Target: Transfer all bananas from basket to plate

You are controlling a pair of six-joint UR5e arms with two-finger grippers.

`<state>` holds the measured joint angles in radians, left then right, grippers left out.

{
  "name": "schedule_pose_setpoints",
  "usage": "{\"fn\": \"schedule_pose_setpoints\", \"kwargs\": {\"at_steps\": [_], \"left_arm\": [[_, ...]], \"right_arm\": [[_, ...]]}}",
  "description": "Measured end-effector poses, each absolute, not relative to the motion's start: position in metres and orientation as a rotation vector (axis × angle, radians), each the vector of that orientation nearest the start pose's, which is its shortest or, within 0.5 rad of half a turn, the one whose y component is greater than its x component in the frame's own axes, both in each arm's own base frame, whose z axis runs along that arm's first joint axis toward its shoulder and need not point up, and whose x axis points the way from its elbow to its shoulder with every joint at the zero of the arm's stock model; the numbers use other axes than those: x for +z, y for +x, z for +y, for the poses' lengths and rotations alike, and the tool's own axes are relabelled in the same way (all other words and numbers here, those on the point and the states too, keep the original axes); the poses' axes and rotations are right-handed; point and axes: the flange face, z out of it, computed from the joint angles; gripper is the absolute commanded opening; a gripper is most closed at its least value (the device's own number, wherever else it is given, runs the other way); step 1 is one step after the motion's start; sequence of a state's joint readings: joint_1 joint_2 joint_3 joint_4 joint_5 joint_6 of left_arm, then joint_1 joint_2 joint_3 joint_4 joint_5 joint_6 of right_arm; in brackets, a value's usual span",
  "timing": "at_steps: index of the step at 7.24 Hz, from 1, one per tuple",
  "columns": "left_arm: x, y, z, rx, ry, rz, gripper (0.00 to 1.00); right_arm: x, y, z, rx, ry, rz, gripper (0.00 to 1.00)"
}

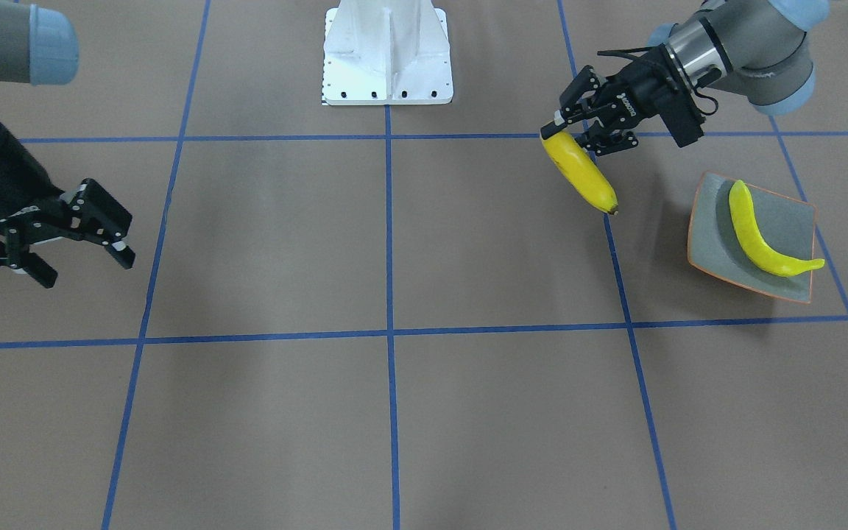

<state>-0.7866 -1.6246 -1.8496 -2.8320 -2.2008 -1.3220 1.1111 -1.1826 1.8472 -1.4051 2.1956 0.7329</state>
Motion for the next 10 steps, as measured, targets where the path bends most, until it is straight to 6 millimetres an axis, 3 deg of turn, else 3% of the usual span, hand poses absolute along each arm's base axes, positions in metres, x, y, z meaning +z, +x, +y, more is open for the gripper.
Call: {"fn": "schedule_pose_setpoints", "kwargs": {"at_steps": [3, 6, 8, 10], "left_arm": [[0.438, 0.223, -0.384, -0.079, 0.265, 1.398, 0.0], [0.483, 0.194, -0.406, -0.257, 0.164, 1.205, 0.0], [0.516, 0.19, -0.414, -0.263, 0.154, 1.104, 0.0], [0.549, 0.183, -0.41, -0.168, 0.174, 1.019, 0.0]], "right_arm": [[0.385, -0.122, -0.569, -0.123, 0.373, -0.804, 1.0], [0.464, -0.051, -0.562, -0.253, 0.392, -0.707, 1.0], [0.491, -0.025, -0.551, -0.28, 0.387, -0.69, 1.0], [0.503, -0.015, -0.545, -0.288, 0.384, -0.681, 1.0]]}}
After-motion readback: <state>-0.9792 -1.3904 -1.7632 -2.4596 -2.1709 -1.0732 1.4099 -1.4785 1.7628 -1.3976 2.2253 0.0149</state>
